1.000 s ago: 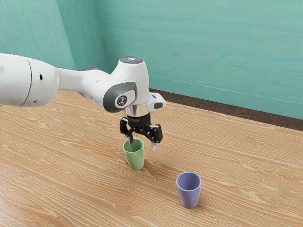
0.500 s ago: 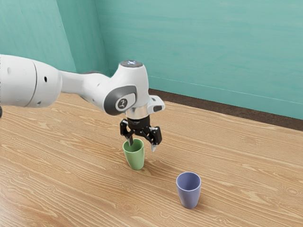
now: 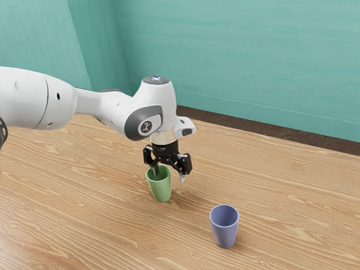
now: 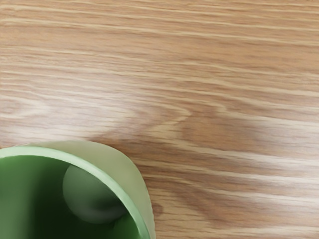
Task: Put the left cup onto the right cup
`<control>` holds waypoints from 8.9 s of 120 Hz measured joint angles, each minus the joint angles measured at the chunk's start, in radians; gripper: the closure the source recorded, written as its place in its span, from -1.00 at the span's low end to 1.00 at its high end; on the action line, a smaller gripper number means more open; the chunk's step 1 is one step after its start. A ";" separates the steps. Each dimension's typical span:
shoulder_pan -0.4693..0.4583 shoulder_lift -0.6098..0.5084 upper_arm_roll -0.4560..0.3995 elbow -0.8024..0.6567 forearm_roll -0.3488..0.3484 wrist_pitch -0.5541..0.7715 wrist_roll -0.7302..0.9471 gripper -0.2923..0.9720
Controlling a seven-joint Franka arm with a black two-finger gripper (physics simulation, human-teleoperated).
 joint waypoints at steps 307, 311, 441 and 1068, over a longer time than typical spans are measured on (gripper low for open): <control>-0.006 0.001 0.029 -0.009 0.008 0.038 -0.016 0.69; -0.007 -0.004 0.029 -0.009 0.008 0.035 -0.017 0.69; -0.011 -0.082 -0.247 0.087 0.118 -0.184 -0.225 0.70; -0.103 0.158 -0.430 0.323 0.273 -0.310 -0.806 0.67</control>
